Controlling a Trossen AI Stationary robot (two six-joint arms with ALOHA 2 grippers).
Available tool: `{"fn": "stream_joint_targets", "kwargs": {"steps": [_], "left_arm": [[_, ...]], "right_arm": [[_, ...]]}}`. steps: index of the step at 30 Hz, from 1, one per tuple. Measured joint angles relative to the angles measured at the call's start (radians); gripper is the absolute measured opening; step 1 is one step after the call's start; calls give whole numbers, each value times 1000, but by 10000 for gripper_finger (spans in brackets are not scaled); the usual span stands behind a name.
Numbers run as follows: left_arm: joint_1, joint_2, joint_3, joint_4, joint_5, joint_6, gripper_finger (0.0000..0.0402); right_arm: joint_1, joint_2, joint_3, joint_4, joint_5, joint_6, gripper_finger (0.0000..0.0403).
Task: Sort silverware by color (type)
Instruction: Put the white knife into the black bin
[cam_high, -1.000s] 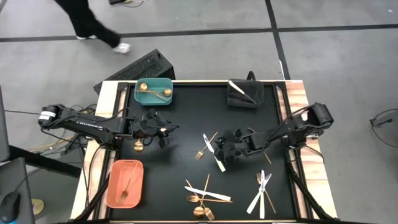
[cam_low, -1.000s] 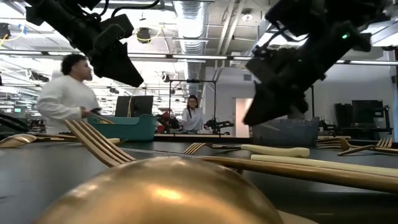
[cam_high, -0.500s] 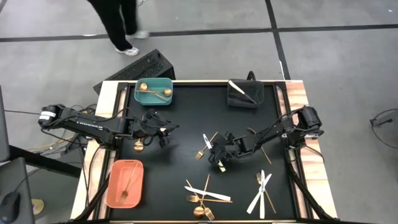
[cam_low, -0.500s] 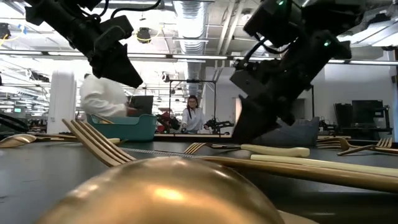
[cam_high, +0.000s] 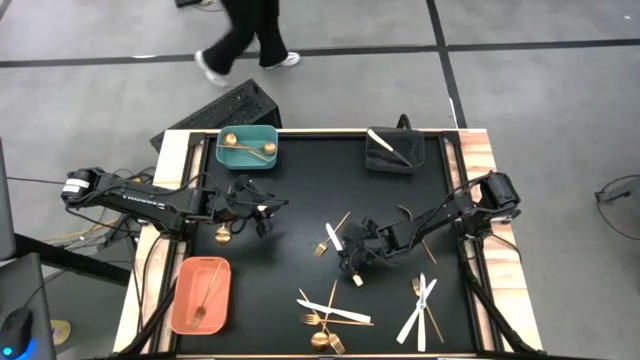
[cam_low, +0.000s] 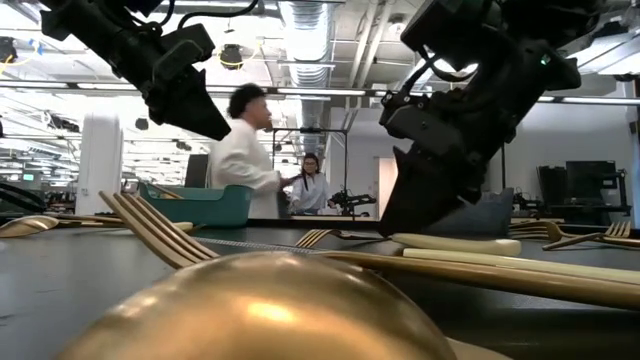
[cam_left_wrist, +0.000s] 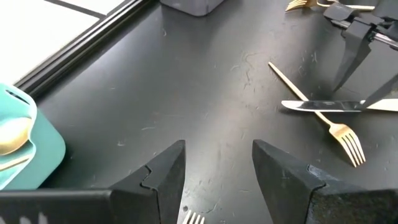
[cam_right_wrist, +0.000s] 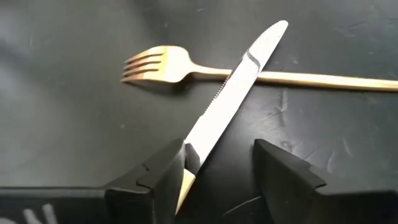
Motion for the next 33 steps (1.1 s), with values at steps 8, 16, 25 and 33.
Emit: {"fn": "stream_joint_targets", "kwargs": {"steps": [8,16,25,33], "left_arm": [[0,0,0,-3,0,-6,174],[0,0,0,-4,-1,-7,174],[0,82,0,-2,-1,-43,174],[0,175,0,56,1,-49,174]], "right_arm": [[21,-41,-1,-19,-7,0,214],[47,-105,0,-66,-1,70,207],[95,11,13,-70,19,130,207],[97,24,49,-193,40,123,187]]}}
